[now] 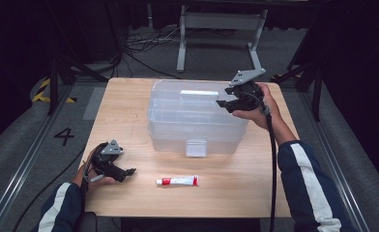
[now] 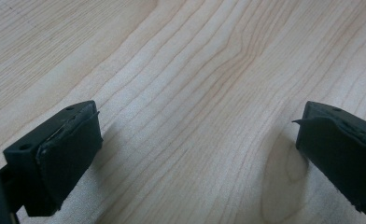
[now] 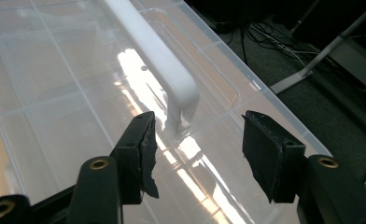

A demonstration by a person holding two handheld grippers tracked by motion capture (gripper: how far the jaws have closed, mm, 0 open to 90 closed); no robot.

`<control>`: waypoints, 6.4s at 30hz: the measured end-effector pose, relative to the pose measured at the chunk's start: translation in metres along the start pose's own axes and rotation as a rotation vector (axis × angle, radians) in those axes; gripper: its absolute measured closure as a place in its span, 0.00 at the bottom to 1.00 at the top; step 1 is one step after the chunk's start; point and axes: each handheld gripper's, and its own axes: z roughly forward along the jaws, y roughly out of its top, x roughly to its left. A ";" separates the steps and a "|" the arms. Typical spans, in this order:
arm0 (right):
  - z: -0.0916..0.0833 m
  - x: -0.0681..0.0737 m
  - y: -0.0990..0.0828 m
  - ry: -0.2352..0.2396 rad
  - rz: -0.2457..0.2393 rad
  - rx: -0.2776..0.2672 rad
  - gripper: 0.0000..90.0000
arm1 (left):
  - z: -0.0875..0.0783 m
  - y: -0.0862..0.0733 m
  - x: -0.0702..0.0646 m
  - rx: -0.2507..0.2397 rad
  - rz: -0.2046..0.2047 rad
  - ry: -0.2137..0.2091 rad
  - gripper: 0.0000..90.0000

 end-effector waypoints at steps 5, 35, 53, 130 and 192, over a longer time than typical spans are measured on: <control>0.008 0.002 0.005 0.006 -0.011 0.013 0.53 | 0.000 0.000 0.000 0.000 0.000 0.000 0.01; 0.023 0.005 0.021 0.010 -0.052 0.072 0.82 | -0.001 0.003 0.002 0.006 -0.032 0.027 0.06; 0.022 -0.001 0.034 -0.002 -0.001 0.113 0.81 | -0.018 0.046 -0.005 -0.117 0.028 0.036 0.50; -0.088 -0.033 -0.067 -0.217 0.109 -0.110 0.59 | -0.028 0.120 -0.001 -0.307 0.032 0.104 0.97; -0.027 0.016 -0.102 -0.468 0.084 -0.412 0.83 | -0.020 0.109 -0.036 -0.222 0.182 0.010 0.68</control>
